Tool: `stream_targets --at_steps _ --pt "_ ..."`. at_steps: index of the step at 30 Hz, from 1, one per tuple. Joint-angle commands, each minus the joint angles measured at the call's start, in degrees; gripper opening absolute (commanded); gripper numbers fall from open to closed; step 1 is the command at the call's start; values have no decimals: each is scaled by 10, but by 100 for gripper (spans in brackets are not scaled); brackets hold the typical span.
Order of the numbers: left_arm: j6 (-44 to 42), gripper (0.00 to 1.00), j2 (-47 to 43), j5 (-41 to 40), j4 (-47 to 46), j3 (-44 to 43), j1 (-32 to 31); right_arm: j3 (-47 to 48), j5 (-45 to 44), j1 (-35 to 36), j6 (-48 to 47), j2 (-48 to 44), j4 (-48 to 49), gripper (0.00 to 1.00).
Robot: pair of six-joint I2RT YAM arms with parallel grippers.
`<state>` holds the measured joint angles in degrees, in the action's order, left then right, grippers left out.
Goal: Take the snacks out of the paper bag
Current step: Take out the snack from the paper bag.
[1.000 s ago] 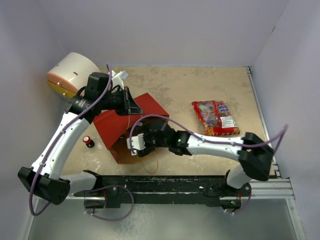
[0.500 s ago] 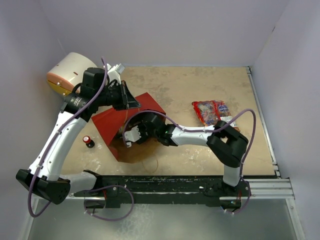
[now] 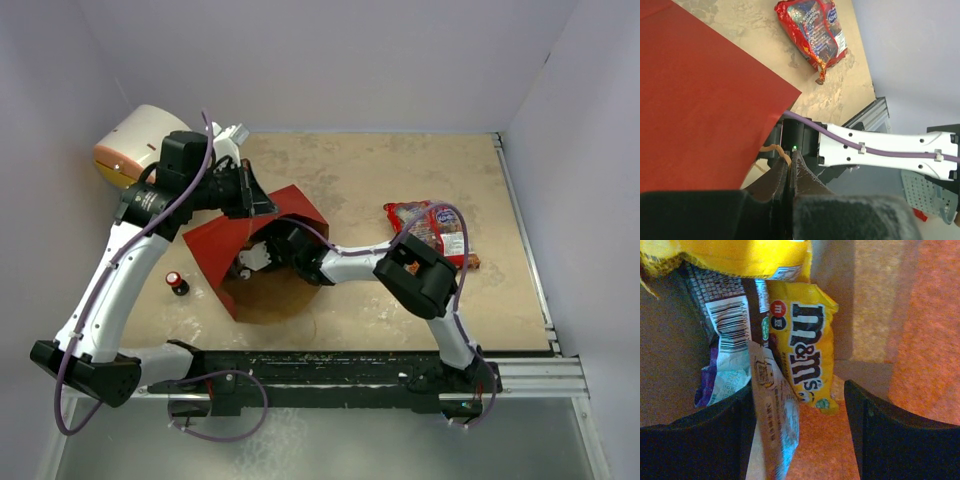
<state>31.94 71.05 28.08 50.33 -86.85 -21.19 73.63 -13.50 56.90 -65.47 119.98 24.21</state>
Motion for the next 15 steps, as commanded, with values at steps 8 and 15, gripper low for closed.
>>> stream_targets --at_steps 8,15 --pt "-70 0 27 -19 60 -83 0 51 -60 0 31 2 10 37" --pt "-61 0 16 -39 42 -68 0 10 -81 39 69 -61 -7 0"
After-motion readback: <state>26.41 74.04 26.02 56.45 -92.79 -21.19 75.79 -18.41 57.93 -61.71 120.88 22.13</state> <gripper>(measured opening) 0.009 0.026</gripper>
